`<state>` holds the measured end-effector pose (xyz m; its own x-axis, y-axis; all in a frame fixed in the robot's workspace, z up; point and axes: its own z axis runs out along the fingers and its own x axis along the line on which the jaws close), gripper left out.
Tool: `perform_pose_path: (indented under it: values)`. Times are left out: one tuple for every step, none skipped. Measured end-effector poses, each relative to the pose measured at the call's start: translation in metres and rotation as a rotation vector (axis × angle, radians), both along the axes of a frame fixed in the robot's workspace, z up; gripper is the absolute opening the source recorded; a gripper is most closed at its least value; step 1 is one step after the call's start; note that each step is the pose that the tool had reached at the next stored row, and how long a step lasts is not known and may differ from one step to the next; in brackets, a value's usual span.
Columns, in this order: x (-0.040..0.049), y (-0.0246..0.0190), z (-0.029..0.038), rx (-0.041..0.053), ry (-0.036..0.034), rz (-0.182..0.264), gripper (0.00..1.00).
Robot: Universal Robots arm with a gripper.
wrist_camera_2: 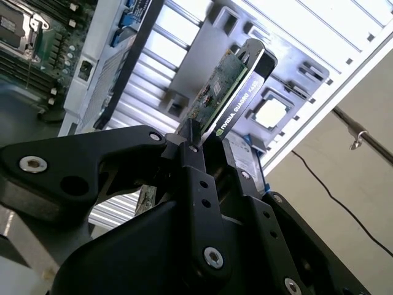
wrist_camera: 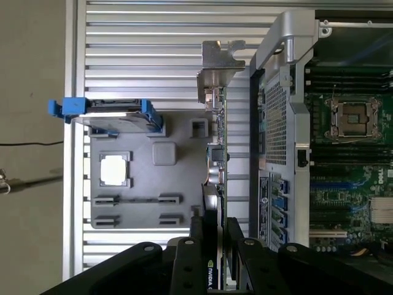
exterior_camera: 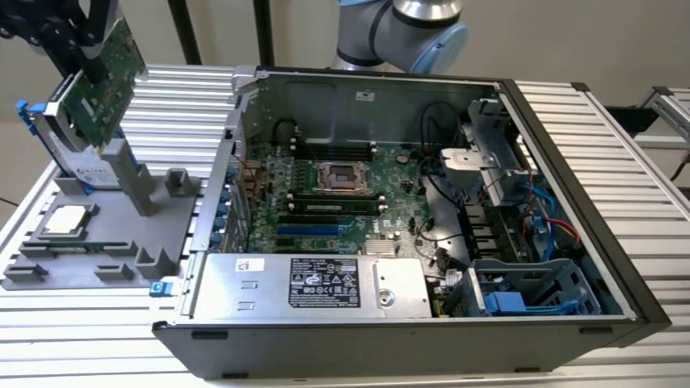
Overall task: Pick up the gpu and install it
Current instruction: 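Pick up the gpu and move the gpu toward the slot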
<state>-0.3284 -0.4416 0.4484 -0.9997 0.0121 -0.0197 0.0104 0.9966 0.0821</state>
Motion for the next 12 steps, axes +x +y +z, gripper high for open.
perform_pose_path:
  values:
    - [0.0002,0.0000,0.0000,0.0000,0.0000,0.000,0.00]
    - [0.0004,0.0000,0.0000,0.0000,0.0000,0.000,0.00]
    - [0.0006,0.0000,0.0000,0.0000,0.0000,0.000,0.00]
    - [0.0009,0.0000,0.0000,0.0000,0.0000,0.000,0.00]
    - [0.0011,0.0000,0.0000,0.0000,0.0000,0.000,0.00]
    - [0.0014,0.0000,0.0000,0.0000,0.0000,0.000,0.00]
    - [0.0016,0.0000,0.0000,0.0000,0.0000,0.000,0.00]
    - [0.0018,0.0000,0.0000,0.0000,0.0000,0.000,0.00]
    - [0.0021,0.0000,0.0000,0.0000,0.0000,0.000,0.00]
    - [0.0023,0.0000,0.0000,0.0000,0.0000,0.000,0.00]
    - [0.0025,0.0000,0.0000,0.0000,0.0000,0.000,0.00]
    - [0.0027,0.0000,0.0000,0.0000,0.0000,0.000,0.00]
